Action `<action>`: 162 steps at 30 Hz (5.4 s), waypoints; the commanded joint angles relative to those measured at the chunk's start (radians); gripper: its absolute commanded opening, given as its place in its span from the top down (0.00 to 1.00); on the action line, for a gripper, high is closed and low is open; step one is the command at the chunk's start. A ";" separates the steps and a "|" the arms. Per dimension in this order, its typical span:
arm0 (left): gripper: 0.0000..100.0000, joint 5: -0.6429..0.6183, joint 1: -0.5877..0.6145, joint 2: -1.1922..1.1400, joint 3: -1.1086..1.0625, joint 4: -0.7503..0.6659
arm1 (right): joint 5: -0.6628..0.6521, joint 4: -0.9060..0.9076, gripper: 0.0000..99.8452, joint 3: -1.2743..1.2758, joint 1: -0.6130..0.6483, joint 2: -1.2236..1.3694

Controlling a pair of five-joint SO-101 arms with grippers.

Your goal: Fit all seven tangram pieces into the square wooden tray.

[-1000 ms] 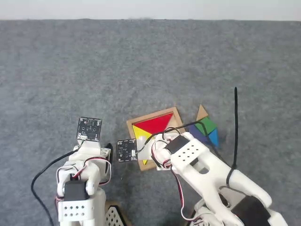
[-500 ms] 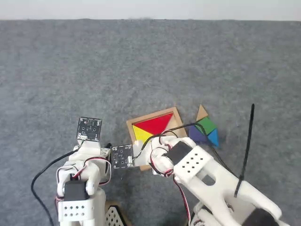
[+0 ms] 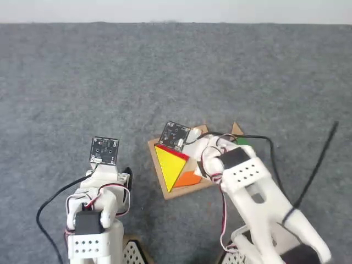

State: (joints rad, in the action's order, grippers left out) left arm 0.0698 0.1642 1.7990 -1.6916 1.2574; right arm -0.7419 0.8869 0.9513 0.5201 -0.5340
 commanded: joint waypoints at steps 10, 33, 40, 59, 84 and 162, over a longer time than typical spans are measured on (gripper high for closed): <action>0.85 0.006 -0.002 0.028 0.008 0.009 | 0.015 -0.105 0.85 -0.038 0.142 0.260; 0.85 0.006 -0.002 0.028 0.008 0.009 | 0.190 -0.041 0.84 -0.051 0.088 0.042; 0.85 0.006 -0.002 0.028 0.008 0.009 | 0.233 -0.048 0.84 -0.149 -0.159 0.093; 0.85 0.006 -0.002 0.028 0.008 0.009 | 0.565 0.091 0.84 -0.741 -0.409 0.750; 0.85 0.006 -0.002 0.028 0.008 0.009 | 0.628 0.151 0.76 -0.760 -0.369 0.808; 0.85 0.006 -0.002 0.028 0.008 0.009 | -0.080 -0.070 0.86 -0.124 0.151 0.200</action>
State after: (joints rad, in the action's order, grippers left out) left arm 0.0698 0.1642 1.7990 -1.6916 1.2574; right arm -0.7449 0.8255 0.8301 0.6460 -0.2746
